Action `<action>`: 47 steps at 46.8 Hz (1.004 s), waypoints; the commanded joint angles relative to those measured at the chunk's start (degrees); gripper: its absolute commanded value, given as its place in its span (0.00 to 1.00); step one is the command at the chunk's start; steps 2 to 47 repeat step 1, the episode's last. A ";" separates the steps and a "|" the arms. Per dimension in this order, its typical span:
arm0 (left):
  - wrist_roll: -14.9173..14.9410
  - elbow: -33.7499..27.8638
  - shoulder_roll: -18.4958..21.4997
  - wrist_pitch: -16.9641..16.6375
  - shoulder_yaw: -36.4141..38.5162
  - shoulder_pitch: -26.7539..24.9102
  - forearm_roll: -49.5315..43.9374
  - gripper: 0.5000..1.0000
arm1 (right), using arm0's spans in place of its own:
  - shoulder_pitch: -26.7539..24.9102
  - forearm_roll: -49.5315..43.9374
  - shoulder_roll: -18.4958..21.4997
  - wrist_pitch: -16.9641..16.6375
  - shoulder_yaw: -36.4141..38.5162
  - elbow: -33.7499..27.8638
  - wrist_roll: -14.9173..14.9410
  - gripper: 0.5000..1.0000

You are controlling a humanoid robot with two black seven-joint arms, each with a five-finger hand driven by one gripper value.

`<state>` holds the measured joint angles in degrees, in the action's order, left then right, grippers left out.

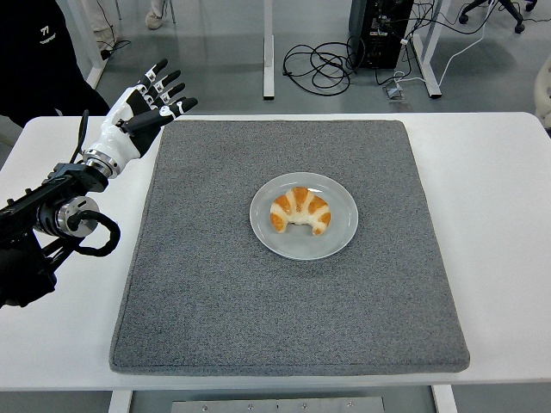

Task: Place the bread on the plate

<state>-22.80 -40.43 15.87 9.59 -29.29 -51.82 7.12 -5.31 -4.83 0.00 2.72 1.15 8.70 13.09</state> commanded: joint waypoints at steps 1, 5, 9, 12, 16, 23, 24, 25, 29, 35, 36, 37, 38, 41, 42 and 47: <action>-0.05 0.00 -0.05 -0.09 0.02 0.14 0.00 0.94 | 0.04 0.00 0.00 0.00 -0.18 0.00 0.00 1.00; -0.05 0.00 -0.05 -0.09 0.02 0.14 0.00 0.94 | 0.04 0.00 0.00 0.00 -0.18 0.00 0.00 1.00; -0.05 0.00 -0.05 -0.09 0.02 0.14 0.00 0.94 | 0.04 0.00 0.00 0.00 -0.18 0.00 0.00 1.00; -0.05 0.00 -0.05 -0.09 0.02 0.14 0.00 0.94 | 0.04 0.00 0.00 0.00 -0.18 0.00 0.00 1.00; -0.05 0.00 -0.05 -0.09 0.02 0.14 0.00 0.94 | 0.04 0.00 0.00 0.00 -0.18 0.00 0.00 1.00; -0.05 0.00 -0.05 -0.09 0.02 0.14 0.00 0.94 | 0.04 0.00 0.00 0.00 -0.18 0.00 0.00 1.00; -0.05 0.00 -0.05 -0.09 0.02 0.14 0.00 0.94 | 0.04 0.00 0.00 0.00 -0.18 0.00 0.00 1.00; -0.05 0.00 -0.05 -0.09 0.02 0.14 0.00 0.94 | 0.04 0.00 0.00 0.00 -0.18 0.00 0.00 1.00; -0.05 0.00 -0.05 -0.09 0.02 0.14 0.00 0.94 | 0.04 0.00 0.00 0.00 -0.18 0.00 0.00 1.00; -0.05 0.00 -0.05 -0.09 0.02 0.14 0.00 0.94 | 0.04 0.00 0.00 0.00 -0.18 0.00 0.00 1.00; -0.05 0.00 -0.05 -0.09 0.02 0.14 0.00 0.94 | 0.04 0.00 0.00 0.00 -0.18 0.00 0.00 1.00; -0.05 0.00 -0.05 -0.09 0.02 0.14 0.00 0.94 | 0.04 0.00 0.00 0.00 -0.18 0.00 0.00 1.00; -0.05 0.00 -0.05 -0.09 0.02 0.14 0.00 0.94 | 0.04 0.00 0.00 0.00 -0.18 0.00 0.00 1.00; -0.05 0.00 -0.05 -0.09 0.02 0.14 0.00 0.94 | 0.04 0.00 0.00 0.00 -0.18 0.00 0.00 1.00; -0.05 0.00 -0.05 -0.09 0.02 0.14 0.00 0.94 | 0.04 0.00 0.00 0.00 -0.18 0.00 0.00 1.00; -0.05 0.00 -0.05 -0.09 0.02 0.14 0.00 0.94 | 0.04 0.00 0.00 0.00 -0.18 0.00 0.00 1.00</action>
